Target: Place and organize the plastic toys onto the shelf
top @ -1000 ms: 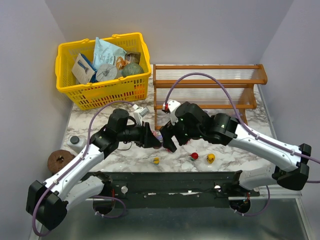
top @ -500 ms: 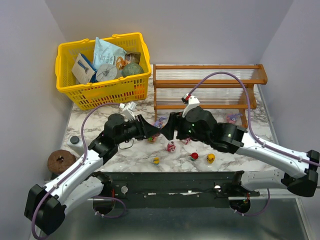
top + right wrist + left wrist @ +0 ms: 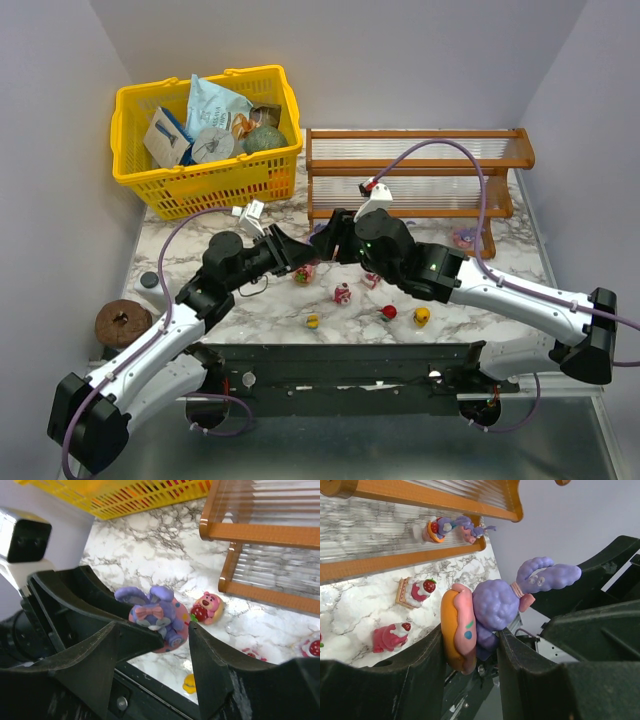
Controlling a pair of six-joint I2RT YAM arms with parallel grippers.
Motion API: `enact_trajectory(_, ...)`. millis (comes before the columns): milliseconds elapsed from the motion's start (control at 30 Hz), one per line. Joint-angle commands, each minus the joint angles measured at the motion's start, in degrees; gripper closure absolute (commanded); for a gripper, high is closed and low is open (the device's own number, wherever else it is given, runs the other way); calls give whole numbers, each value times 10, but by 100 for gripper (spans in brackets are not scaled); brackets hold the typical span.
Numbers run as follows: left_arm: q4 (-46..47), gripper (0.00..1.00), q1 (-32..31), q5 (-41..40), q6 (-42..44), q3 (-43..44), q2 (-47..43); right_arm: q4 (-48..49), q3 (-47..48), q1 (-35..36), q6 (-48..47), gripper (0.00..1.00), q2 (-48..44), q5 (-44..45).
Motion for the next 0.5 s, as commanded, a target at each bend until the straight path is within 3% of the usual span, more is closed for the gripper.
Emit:
enact_trajectory(0,37,100,-4,-12,-16,-10,-21,55,-4,2,-10,37,13,42)
enact_trajectory(133,39,100,-4,-12,-17,-8,-24,58,2,1,-8,46,30,37)
enact_trajectory(367,43,100,-4,-8,-17,-6,-22,57,1,1,-8,50,44,35)
enact_trajectory(467,46,100,-4,-5,-18,-9,-20,57,2,2,-7,59,49,39)
